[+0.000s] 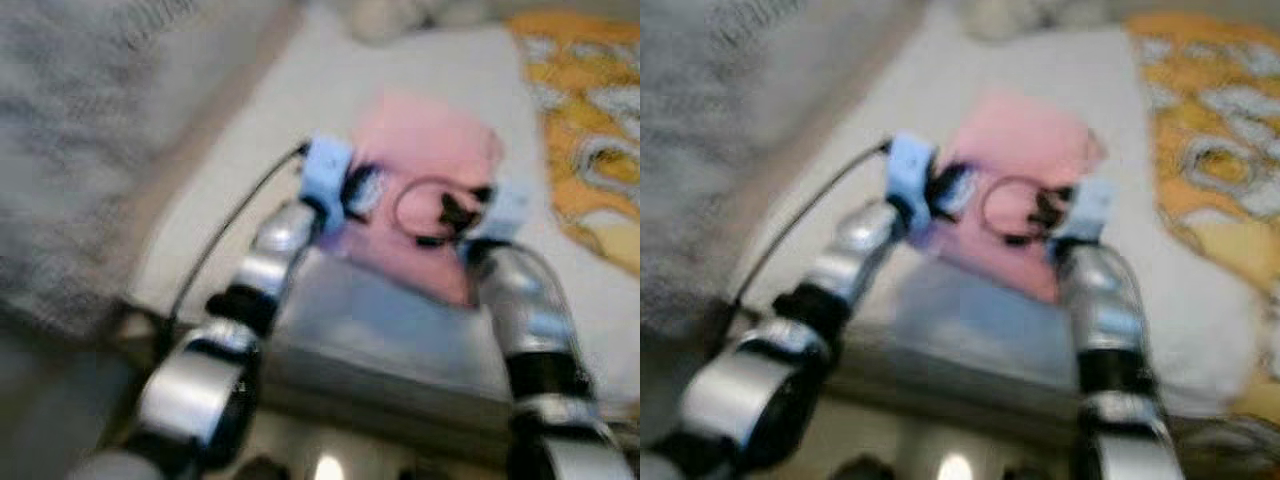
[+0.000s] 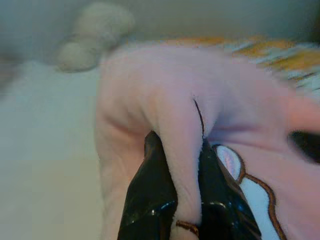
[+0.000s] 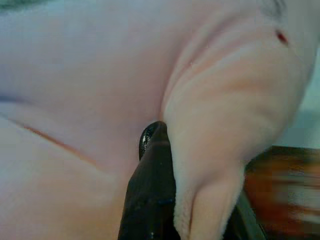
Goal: Clean up the room
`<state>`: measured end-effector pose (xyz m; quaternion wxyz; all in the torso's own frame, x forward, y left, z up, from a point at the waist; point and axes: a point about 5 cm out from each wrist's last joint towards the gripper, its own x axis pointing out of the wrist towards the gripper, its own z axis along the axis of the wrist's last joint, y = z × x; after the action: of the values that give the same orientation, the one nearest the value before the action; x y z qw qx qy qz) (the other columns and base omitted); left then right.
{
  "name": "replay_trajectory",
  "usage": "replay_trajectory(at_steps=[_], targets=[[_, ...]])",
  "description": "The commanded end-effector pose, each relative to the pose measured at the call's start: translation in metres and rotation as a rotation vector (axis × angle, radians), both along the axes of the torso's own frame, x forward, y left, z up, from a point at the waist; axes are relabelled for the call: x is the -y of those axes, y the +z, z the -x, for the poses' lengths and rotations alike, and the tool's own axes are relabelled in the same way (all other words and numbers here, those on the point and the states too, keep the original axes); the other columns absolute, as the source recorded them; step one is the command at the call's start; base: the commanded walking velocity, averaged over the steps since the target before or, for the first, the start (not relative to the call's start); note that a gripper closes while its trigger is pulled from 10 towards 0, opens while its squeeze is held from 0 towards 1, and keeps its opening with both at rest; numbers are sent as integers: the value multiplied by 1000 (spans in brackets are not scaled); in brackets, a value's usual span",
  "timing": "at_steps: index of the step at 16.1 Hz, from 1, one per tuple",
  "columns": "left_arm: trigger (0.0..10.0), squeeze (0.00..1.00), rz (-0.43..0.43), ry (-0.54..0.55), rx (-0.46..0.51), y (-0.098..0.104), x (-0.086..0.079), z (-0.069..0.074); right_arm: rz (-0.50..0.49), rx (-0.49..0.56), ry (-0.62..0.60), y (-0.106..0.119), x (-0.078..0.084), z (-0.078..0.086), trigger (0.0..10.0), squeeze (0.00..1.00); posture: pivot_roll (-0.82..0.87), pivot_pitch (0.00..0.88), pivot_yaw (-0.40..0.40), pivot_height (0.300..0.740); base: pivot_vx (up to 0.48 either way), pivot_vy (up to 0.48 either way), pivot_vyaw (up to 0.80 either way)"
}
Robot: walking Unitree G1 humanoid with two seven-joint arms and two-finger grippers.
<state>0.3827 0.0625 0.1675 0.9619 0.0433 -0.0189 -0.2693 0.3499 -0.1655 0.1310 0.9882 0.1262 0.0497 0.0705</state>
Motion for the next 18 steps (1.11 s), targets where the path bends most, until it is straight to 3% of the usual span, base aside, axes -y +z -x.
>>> replay_trajectory(at_steps=[1, 6, 8, 18], targets=[[10000, 0, 40, 36, 85, 21, -3, -6, 24, 3, -54, 1, 18, 2, 10000, 0, -8, 0, 57, 740, 0, 480, 450], [10000, 0, 57, 54, 82, 23, 0, -8, 60, -15, -69, -2, 20, 3, 10000, 0, -18, 0, 68, 740, 0, 480, 438], [10000, 0, 58, 66, 64, 15, 2, -5, 57, -22, -59, -6, 18, 6, 10000, 0, -25, 0, 67, 740, 0, 0, 0], [10000, 0, 31, 118, 55, 8, 3, -4, 58, -52, -46, -16, 15, 12, 10000, 0, -26, 0, 65, 740, 480, 0, 0]])
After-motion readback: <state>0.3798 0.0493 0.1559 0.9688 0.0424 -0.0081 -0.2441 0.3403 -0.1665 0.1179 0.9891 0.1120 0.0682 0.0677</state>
